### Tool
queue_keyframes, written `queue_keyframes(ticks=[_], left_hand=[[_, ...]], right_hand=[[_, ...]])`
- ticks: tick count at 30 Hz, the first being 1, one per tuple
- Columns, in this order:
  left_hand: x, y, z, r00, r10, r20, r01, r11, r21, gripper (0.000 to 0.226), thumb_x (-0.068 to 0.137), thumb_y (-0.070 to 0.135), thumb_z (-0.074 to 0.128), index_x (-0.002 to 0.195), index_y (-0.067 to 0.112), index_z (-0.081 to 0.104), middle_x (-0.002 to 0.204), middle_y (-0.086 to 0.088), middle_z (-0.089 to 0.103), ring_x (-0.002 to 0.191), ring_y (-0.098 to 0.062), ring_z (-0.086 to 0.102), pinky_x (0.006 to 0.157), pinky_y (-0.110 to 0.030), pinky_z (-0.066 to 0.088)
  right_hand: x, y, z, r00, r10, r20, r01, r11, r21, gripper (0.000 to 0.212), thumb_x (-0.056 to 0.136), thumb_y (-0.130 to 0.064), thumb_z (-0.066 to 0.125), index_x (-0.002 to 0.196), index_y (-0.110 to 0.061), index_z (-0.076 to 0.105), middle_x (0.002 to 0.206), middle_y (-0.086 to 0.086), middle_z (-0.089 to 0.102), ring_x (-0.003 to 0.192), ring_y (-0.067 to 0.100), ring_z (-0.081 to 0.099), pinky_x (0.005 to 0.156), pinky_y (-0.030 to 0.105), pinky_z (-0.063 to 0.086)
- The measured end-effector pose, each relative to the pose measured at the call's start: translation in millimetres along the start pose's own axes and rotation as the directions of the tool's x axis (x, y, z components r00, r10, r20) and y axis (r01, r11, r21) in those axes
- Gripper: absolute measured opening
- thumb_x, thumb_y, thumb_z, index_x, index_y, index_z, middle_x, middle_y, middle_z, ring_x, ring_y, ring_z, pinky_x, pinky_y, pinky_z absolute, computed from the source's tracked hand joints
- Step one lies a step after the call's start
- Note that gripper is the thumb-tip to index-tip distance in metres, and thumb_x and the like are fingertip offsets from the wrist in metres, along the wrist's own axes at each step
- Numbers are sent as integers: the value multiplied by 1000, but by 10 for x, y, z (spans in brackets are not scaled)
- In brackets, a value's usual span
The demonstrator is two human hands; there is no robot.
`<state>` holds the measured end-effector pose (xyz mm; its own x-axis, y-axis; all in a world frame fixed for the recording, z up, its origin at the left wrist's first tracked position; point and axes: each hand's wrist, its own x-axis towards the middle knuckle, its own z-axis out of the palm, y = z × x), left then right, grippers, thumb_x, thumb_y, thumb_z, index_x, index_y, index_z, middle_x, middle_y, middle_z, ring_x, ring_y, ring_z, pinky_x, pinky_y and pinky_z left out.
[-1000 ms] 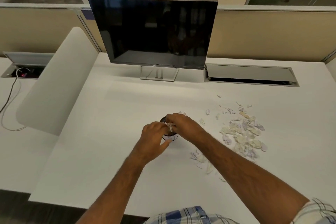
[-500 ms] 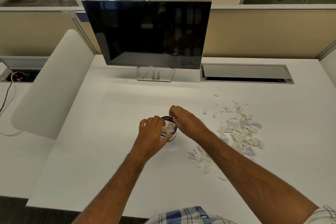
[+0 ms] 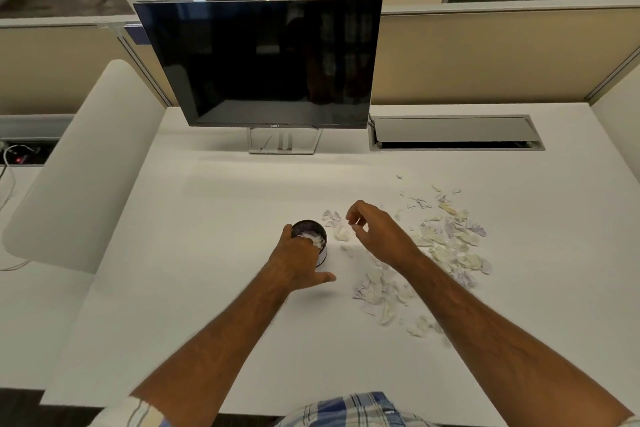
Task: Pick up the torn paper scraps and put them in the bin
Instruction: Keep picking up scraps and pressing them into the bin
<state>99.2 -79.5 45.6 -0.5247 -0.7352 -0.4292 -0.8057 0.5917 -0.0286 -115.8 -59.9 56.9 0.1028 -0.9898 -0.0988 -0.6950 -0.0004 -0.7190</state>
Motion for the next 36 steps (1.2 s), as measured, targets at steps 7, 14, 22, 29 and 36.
queue_keyframes(ticks=[7,14,22,29,36], left_hand=[[217,135,-232,974,-56,221,85,989,-120,84,81,80,56,117,5,66,111,-6,71,100,-24,66,79,-30,46],[188,157,-313,975,-136,176,170,966,-196,52,93,60,59,96,8,63,101,-7,67,97,-26,66,74,-32,47],[11,201,-278,944,-189,-271,140,972,-188,44,92,55,59,109,15,63,107,-3,61,100,-27,58,82,-39,50],[157,500,-316,932,-59,-357,-105,900,-424,35,92,22,69,123,11,58,123,-3,52,106,-22,58,87,-32,48],[509,835,-76,986,-63,-154,8,943,-333,62,88,-8,55,147,-3,34,155,-21,27,139,-38,40,111,-37,37]], right_hand=[[-157,331,-52,998,62,15,-62,998,25,19,96,-14,56,97,-33,54,97,-14,62,91,6,60,77,33,55],[-362,551,-91,994,111,24,-112,992,52,16,96,-15,57,97,-30,57,98,-13,63,91,5,60,77,31,52],[-616,849,-315,983,181,-42,-177,980,86,16,96,-11,60,97,-28,62,97,-15,64,90,3,61,72,18,45],[-771,1057,-483,958,275,-76,-266,958,112,15,94,-12,65,95,-27,65,95,-13,67,88,2,63,73,19,48],[-759,1175,-535,960,275,-58,-268,958,103,15,93,-12,66,95,-26,66,95,-11,68,89,5,64,74,20,49]])
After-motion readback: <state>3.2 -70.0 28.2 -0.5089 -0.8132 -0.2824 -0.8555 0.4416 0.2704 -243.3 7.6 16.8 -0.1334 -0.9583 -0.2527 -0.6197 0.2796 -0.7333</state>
